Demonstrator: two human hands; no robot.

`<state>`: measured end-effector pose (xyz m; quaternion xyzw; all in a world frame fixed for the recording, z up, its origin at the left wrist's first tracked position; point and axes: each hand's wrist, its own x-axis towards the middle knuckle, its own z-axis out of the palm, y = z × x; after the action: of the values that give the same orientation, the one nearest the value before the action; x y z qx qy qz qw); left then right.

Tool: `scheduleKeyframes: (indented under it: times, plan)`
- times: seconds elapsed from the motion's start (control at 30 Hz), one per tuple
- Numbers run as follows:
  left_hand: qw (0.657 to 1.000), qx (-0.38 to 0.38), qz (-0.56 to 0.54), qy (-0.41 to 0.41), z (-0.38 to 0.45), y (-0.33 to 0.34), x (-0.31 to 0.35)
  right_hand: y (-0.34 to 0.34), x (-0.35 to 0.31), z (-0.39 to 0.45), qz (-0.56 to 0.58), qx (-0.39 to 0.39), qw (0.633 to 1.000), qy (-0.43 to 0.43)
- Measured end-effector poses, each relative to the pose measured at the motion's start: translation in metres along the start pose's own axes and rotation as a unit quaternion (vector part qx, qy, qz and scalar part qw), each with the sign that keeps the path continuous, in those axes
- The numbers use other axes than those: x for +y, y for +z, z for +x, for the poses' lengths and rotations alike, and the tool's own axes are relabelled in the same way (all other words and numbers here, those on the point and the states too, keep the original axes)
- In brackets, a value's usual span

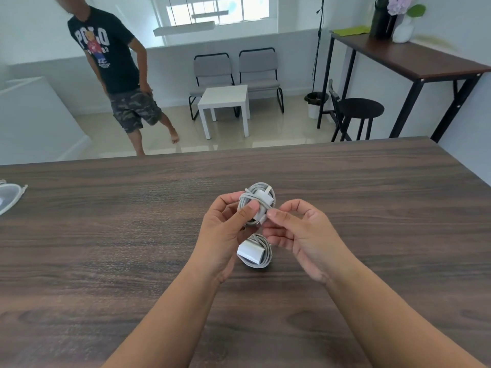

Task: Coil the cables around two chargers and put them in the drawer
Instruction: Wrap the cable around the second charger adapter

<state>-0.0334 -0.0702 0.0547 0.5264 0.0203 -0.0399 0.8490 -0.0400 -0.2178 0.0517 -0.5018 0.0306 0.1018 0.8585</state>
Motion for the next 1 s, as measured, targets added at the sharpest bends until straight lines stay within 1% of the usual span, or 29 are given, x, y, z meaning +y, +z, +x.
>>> scheduleKeyframes:
  times: [0.1,0.27,0.47,0.7,0.87,1.0]
  plan:
    - [1.0,-0.006,0.007,0.005,0.001,-0.002,0.0,-0.002,-0.004,0.0,0.045,-0.012,0.998,0.035]
    - [1.0,-0.012,0.01,0.013,0.002,-0.001,0.0,0.001,-0.003,-0.001,0.071,0.008,0.997,0.042]
    - [1.0,0.006,-0.001,0.026,0.0,0.004,-0.001,0.005,-0.002,0.001,0.055,0.031,0.997,0.05]
    - [0.994,0.065,-0.059,0.069,-0.005,0.015,-0.011,0.009,-0.002,0.0,0.063,0.03,0.995,0.064]
    - [0.991,0.075,-0.062,0.089,-0.004,0.02,-0.01,0.015,0.007,-0.004,0.051,0.027,0.996,0.074]
    - [0.991,0.055,-0.079,0.094,0.0,0.016,-0.001,0.003,-0.002,-0.005,0.046,0.064,0.996,0.04]
